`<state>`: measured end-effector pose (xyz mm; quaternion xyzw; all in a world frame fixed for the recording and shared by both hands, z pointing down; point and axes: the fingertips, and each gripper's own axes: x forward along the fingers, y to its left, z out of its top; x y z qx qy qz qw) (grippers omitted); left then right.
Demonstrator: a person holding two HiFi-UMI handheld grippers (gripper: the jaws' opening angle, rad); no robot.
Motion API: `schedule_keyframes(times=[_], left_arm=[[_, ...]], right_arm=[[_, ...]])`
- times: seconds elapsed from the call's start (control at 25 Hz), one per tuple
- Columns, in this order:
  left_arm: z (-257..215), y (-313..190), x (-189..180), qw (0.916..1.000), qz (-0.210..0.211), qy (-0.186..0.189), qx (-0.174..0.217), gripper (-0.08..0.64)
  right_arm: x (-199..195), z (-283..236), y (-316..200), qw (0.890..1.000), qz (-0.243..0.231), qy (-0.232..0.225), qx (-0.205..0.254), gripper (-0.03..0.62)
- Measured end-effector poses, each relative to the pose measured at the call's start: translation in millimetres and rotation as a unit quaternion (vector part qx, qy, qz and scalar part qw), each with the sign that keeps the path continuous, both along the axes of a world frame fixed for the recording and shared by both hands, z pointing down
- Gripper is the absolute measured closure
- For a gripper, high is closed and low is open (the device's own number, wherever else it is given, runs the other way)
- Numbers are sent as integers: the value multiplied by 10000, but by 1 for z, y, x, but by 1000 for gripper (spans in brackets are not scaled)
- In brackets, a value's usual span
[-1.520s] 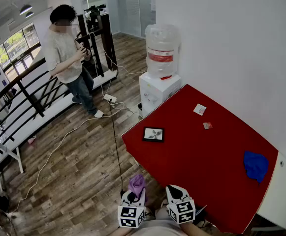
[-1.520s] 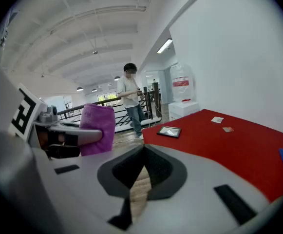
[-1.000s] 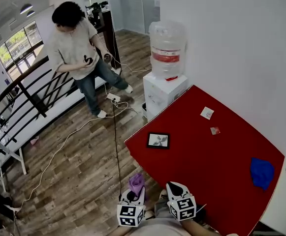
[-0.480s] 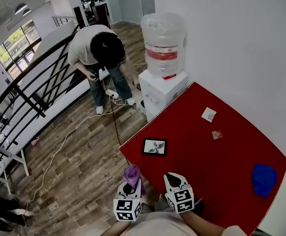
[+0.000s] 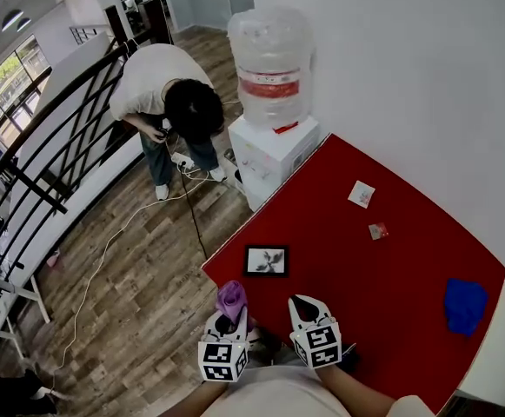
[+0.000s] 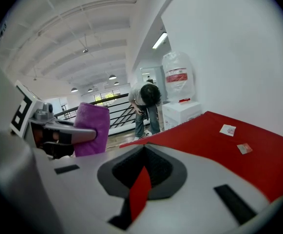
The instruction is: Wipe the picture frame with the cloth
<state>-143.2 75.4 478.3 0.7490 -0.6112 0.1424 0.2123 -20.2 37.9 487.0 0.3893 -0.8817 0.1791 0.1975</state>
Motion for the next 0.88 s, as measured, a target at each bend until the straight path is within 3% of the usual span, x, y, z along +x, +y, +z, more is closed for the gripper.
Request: schedule_keyframes(times=[0.16, 0.28, 0.36, 0.4, 0.48, 0.64, 0.72, 0.8, 0.88], left_arm=[[1, -15, -7, 9995, 226, -202, -12, 499], [12, -36, -12, 9938, 700, -857, -42, 499], [32, -55, -13, 9825, 1186, -1427, -137, 499], [44, -66, -12, 9735, 1485, -1723, -214, 499], [72, -88, -10, 9479, 2132, -2329, -418, 499], [122, -128, -17, 8785, 3068, -3580, -767, 499], [140, -146, -22, 8506, 3311, -3986, -896, 500], [156, -163, -23, 8319, 3478, -4202, -1016, 499], [169, -175, -24, 8202, 3595, -4303, -1132, 499]], right_arm=[[-6, 1, -6, 9999, 131, 40, 14, 589], [-7, 5, -12, 9997, 203, 99, -2, 589], [-7, 8, -16, 9996, 249, 129, -25, 589], [-7, 10, -17, 9995, 274, 138, -42, 589], [-7, 14, -19, 9993, 322, 155, -86, 589], [-10, 24, -17, 9992, 309, 195, -154, 589], [-13, 29, -17, 9992, 284, 187, -195, 589], [-14, 35, -17, 9990, 317, 149, -271, 589], [-16, 40, -16, 9987, 366, 111, -349, 589]])
